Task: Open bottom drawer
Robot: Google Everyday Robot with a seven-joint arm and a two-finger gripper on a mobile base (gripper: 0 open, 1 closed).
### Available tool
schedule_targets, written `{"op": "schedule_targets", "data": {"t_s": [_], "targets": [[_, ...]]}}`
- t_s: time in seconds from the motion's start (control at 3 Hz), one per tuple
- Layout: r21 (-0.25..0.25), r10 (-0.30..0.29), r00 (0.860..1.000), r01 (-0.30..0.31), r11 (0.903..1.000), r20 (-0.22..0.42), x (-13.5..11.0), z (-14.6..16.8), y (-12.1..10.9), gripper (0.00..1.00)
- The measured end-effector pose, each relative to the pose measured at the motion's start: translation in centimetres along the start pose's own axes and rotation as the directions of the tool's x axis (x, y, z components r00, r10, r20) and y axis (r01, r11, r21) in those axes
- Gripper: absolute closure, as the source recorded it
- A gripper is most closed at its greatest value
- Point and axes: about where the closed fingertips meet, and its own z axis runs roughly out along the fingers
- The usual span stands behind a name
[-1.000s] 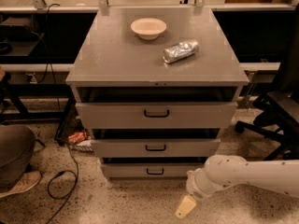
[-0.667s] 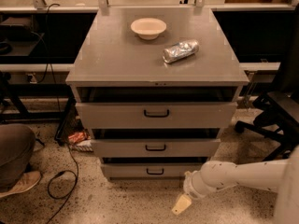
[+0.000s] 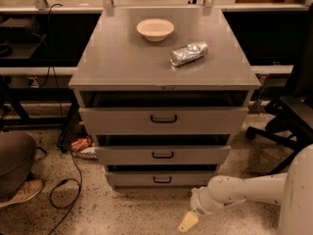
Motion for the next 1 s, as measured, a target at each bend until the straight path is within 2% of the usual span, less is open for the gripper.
{"op": "schedule_targets", "data": {"t_s": [0.33,1.0], "targets": [[0.024,-0.008,1.0,0.008,0.9997,0.014,0.4,1.8,-1.4,0.0],[0.13,-0.052,0.995,0.041,0.9907,0.086,1.9,8.4,-8.6,0.0]]}}
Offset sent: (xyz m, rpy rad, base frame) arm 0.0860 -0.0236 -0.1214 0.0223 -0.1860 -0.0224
